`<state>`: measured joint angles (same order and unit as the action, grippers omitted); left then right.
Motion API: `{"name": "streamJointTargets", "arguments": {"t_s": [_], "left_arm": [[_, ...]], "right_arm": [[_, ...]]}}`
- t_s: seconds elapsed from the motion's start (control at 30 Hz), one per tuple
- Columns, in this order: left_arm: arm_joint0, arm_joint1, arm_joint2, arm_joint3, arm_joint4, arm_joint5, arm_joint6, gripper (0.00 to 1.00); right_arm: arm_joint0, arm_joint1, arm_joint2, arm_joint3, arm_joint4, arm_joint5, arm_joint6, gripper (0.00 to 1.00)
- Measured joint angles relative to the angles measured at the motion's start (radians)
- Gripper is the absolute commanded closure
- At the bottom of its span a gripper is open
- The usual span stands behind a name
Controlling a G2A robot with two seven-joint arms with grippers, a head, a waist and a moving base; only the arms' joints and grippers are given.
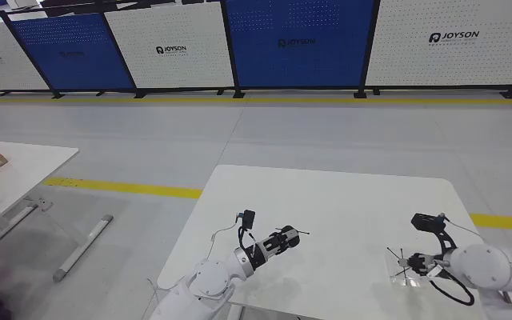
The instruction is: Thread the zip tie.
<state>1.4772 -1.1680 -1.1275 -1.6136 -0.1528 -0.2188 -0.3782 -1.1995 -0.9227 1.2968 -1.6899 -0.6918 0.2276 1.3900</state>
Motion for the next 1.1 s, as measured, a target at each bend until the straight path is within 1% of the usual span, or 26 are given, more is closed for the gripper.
{"name": "streamJointTargets", "arguments": {"t_s": [0.13, 0.3, 0.6, 0.73, 0.8, 1.1], "left_arm": [[0.0, 0.0, 0.0, 0.0, 0.0, 0.0, 0.0, 1.0], [0.0, 0.0, 0.0, 0.0, 0.0, 0.0, 0.0, 1.0], [0.0, 0.0, 0.0, 0.0, 0.0, 0.0, 0.0, 1.0], [0.0, 0.0, 0.0, 0.0, 0.0, 0.0, 0.0, 1.0], [0.0, 0.0, 0.0, 0.0, 0.0, 0.0, 0.0, 1.0], [0.0, 0.0, 0.0, 0.0, 0.0, 0.0, 0.0, 1.0]], "right_arm": [[0.034, 0.007, -0.043, 0.036, 0.005, 0.014, 0.0, 0.69], [0.061, 0.013, -0.083, 0.063, 0.004, 0.032, 0.0, 0.77], [0.096, 0.022, -0.146, 0.088, 0.013, 0.059, 0.0, 0.76], [0.114, 0.023, -0.172, 0.109, 0.021, 0.067, 0.0, 0.78], [0.123, 0.024, -0.182, 0.118, 0.023, 0.071, 0.0, 0.77], [0.166, 0.023, -0.231, 0.162, 0.031, 0.093, 0.0, 0.82]]}}
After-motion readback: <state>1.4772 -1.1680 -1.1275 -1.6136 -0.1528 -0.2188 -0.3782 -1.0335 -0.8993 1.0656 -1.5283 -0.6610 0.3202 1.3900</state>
